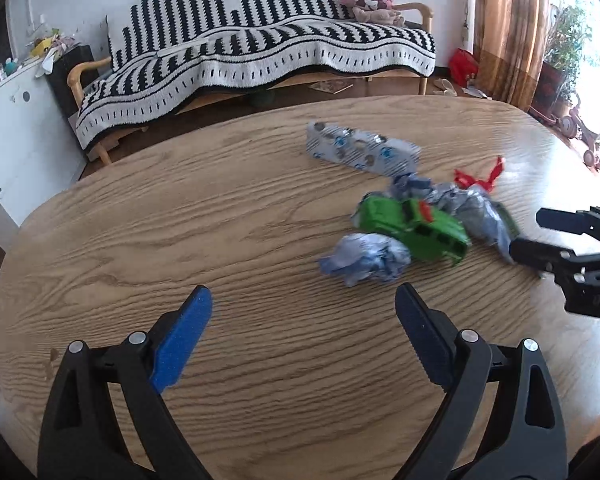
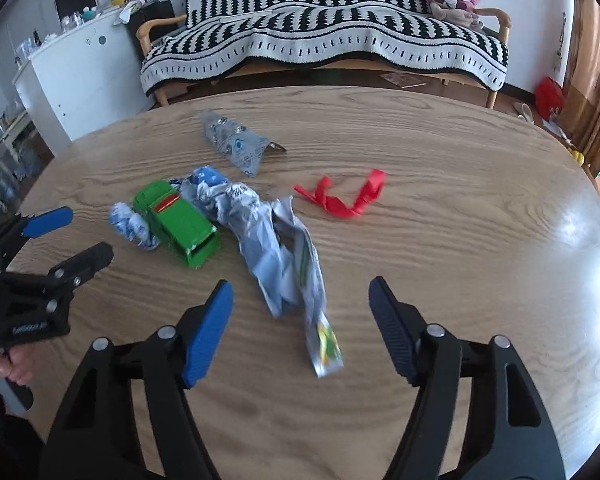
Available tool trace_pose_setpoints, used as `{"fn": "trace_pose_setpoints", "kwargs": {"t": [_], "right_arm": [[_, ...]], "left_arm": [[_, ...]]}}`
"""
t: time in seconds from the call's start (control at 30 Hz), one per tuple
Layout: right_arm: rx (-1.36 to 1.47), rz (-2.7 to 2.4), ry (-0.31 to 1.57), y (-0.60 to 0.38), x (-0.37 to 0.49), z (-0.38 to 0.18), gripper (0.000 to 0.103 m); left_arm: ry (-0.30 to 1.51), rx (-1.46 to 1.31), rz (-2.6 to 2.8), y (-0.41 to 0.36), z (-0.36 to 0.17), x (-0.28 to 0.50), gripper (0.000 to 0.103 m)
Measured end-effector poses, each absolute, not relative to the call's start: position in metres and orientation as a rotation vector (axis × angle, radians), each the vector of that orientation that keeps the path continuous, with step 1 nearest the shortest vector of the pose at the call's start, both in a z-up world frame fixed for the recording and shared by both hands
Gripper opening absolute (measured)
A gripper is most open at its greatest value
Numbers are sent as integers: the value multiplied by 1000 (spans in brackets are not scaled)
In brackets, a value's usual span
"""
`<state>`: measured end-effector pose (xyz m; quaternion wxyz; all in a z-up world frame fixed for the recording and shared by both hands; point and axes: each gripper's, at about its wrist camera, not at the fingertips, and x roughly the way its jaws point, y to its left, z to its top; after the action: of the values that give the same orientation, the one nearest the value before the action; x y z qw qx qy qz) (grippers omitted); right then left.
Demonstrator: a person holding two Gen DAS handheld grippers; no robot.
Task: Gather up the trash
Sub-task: 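Return to the table and grasp the long crumpled blue-white wrapper with the right tool, then grasp the crumpled blue-white paper ball with the left tool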
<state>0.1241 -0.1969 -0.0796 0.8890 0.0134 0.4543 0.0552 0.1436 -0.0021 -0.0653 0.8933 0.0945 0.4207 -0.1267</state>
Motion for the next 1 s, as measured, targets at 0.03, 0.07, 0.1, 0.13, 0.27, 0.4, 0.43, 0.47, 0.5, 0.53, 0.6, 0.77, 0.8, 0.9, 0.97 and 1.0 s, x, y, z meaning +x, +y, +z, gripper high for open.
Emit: {"fn": "trace_pose_setpoints", "kwargs": {"t": [0.03, 0.07, 0.1, 0.13, 0.27, 0.4, 0.43, 0.47, 0.5, 0.53, 0.6, 0.77, 0.8, 0.9, 0.97, 1.0], "right_arm": [[18, 132, 933, -190, 127, -79, 64], [6, 146, 930, -184, 129, -78, 63], [-22, 159, 930, -176, 133, -78, 62], [-45, 162, 931, -172, 136, -80, 58], [-100, 148, 949, -163, 150, -95, 42], [-101, 168, 958, -162, 152, -101, 22], [-103, 175, 953, -161, 151, -99, 21], [-94, 188, 943, -161, 149, -96, 20], [-79, 198, 936, -162, 146, -92, 20], [-57, 207, 929, -165, 143, -86, 20], [9, 225, 911, -175, 134, -73, 20], [84, 239, 885, -196, 109, -48, 20], [96, 241, 882, -200, 103, -43, 20], [108, 226, 871, -210, 85, -34, 20], [114, 220, 867, -216, 78, -30, 20], [119, 214, 863, -220, 74, -28, 20]], "left_arm": [[875, 187, -270, 0, -68, 147, 90], [875, 183, -273, 0, -70, 147, 90], [874, 181, -276, 0, -72, 150, 90], [872, 181, -280, -1, -74, 151, 90], [875, 191, -303, -13, -78, 157, 90], [862, 218, -305, -27, -79, 162, 90], [863, 215, -309, -29, -78, 163, 90], [863, 215, -311, -31, -78, 163, 90], [861, 218, -313, -33, -78, 163, 90], [856, 225, -319, -36, -78, 162, 90], [845, 232, -323, -38, -77, 162, 90], [833, 217, -336, -44, -76, 168, 84], [829, 211, -352, -45, -76, 168, 71], [862, 184, -402, -50, -76, 168, 37], [855, 194, -407, -52, -72, 163, 35], [845, 207, -404, -53, -67, 159, 34]]}}
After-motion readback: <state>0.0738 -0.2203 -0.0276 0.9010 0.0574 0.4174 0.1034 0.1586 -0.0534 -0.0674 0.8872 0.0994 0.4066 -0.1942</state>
